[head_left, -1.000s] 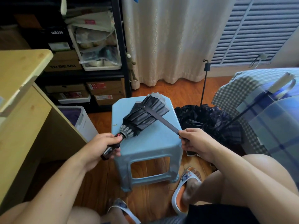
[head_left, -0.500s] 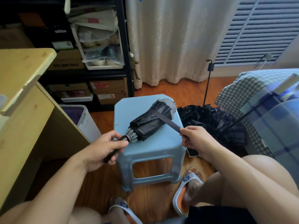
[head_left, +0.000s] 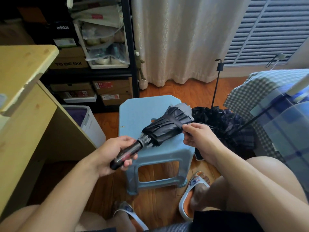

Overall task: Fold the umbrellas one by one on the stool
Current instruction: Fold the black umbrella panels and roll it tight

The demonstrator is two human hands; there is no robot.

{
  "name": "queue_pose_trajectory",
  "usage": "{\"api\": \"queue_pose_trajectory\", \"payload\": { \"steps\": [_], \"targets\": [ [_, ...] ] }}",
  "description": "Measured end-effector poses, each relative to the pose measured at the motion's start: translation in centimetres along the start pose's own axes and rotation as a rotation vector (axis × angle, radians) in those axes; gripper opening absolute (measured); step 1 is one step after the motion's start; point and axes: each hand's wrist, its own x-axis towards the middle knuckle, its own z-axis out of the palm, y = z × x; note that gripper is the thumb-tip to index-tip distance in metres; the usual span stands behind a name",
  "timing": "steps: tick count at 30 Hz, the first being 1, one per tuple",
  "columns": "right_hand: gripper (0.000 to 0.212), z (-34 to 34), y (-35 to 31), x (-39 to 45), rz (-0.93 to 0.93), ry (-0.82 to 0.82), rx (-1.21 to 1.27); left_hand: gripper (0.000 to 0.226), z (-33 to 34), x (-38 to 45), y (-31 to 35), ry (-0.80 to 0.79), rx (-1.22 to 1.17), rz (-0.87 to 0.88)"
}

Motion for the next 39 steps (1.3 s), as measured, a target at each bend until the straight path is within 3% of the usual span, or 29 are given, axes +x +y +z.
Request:
{"api": "queue_pose_trajectory", "payload": {
  "steps": [3,6,9,12,17,24,28,33,35,39],
  "targets": [
    [0.015,0.6,0.3,0.2,0.096,-0.033,0.047,0.020,0.4,0.2,-0.7,-0.116,-0.120,-0.120],
    [0.015,1.0,0.4,0.5,0.115,0.009,0.082,0.028,0.9,0.6,-1.2,-0.113,-0.038,-0.106],
    [0.014,1.4,0.6,0.7,0.121,0.038,0.105,0.045,1.9,0.4,-1.1,0.005,0.367,0.030],
    [0.020,1.7,0.7,1.0,0.132,0.042,0.113,0.038,2.9,0.3,-1.5,0.272,0.924,0.239],
    [0.023,2.0,0.3,1.2,0.144,0.018,0.166,0.033,3.2,0.5,-2.4,0.561,1.358,0.522],
    [0.018,2.1,0.7,1.3,0.133,0.081,0.037,0.017,4.3,3.2,-3.1,0.636,1.100,0.983],
    [0.030,1.8,0.7,1.6,0.030,0.258,-0.445,0.018,4.8,4.9,-2.9,0.692,1.104,1.027],
    [0.037,1.7,-0.3,1.7,-0.243,0.349,-0.683,0.020,4.9,5.1,-3.6,0.681,1.122,1.097],
    [0.040,1.7,-0.9,2.0,-0.283,0.306,-0.683,0.020,5.1,4.9,-3.8,0.655,1.122,1.097],
    [0.035,1.6,-1.9,2.4,-0.121,0.241,-0.376,0.014,5.4,4.8,-3.7,0.637,1.071,1.060]
  ]
}}
